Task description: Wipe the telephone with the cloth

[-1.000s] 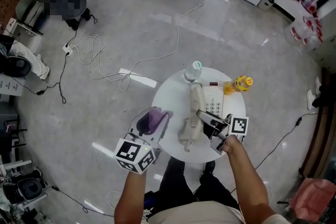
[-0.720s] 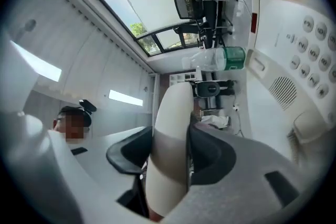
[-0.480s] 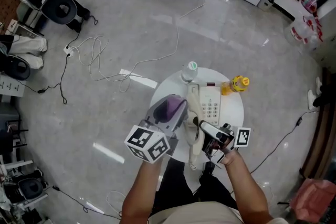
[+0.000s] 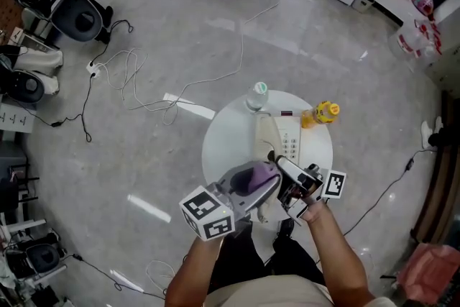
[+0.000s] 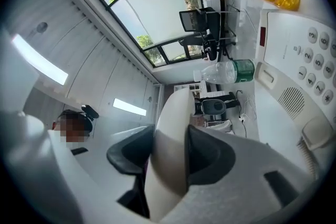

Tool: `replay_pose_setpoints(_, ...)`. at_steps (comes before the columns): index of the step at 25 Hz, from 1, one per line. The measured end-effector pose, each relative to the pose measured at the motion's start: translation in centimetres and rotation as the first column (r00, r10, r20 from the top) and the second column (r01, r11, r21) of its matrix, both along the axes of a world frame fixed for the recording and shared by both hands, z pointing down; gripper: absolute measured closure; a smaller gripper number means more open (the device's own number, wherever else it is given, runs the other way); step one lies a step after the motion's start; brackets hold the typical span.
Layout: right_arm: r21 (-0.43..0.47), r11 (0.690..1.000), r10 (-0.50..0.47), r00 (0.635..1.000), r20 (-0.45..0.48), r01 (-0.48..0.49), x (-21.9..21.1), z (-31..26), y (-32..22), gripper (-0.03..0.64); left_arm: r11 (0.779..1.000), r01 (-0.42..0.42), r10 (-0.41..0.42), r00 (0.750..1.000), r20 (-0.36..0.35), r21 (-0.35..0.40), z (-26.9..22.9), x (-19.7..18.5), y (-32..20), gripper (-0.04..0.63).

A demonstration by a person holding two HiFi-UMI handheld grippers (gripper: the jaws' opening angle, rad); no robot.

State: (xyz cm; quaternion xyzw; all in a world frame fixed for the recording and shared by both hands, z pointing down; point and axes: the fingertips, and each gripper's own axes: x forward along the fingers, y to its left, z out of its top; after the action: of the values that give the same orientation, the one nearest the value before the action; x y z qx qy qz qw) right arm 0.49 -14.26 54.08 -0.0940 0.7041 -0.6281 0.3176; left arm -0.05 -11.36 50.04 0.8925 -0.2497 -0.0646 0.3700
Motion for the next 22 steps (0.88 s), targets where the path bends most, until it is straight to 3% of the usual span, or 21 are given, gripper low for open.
replay_pose_setpoints(2, 0.005, 1.000, -0.021, 1.000, 0.021, 0.021, 0.2, -0.4, 0.2, 0.430, 0.998, -0.060, 0.059, 0.997, -0.043, -0.018, -0.6, 0.2, 0.8, 0.448)
replay_pose_setpoints(4, 0.007, 0.999, -0.047, 0.997, 0.054, 0.046, 0.0, -0.9, 0.7, 0.430, 0.998, -0.053, 0.051, 0.997, -0.066, -0.030, -1.2, -0.3, 0.3, 0.448)
replay_pose_setpoints(6, 0.010, 0.998, -0.068, 0.994, 0.080, 0.067, -0.6, -1.4, 1.3, 0.430, 0.998, 0.029, -0.034, 0.994, -0.102, -0.047, -1.4, -1.6, -1.3, 0.448)
replay_pose_setpoints(9, -0.009, 0.997, -0.075, 0.990, 0.123, 0.077, -1.5, -1.7, 2.2, 0.431, 0.984, 0.163, -0.173, 0.972, -0.159, -0.071, -1.8, -4.1, -4.1, 0.448)
replay_pose_setpoints(12, -0.030, 0.998, -0.052, 0.986, 0.156, 0.058, -1.4, -1.6, 2.5, 0.431, 0.977, 0.208, -0.213, 0.965, -0.151, -0.046, -2.4, -5.1, -5.6, 0.447)
replay_pose_setpoints(16, -0.035, 0.999, -0.014, 0.986, 0.163, 0.020, -0.8, -1.8, 1.9, 0.431, 0.984, 0.180, -0.181, 0.978, -0.106, -0.021, -2.6, -4.6, -5.5, 0.448)
replay_pose_setpoints(22, -0.043, 0.997, 0.074, 0.983, 0.167, -0.068, 1.4, -2.0, -0.7, 0.431, 0.999, -0.033, 0.030, 0.996, -0.080, -0.039, -1.4, -0.9, -0.4, 0.448)
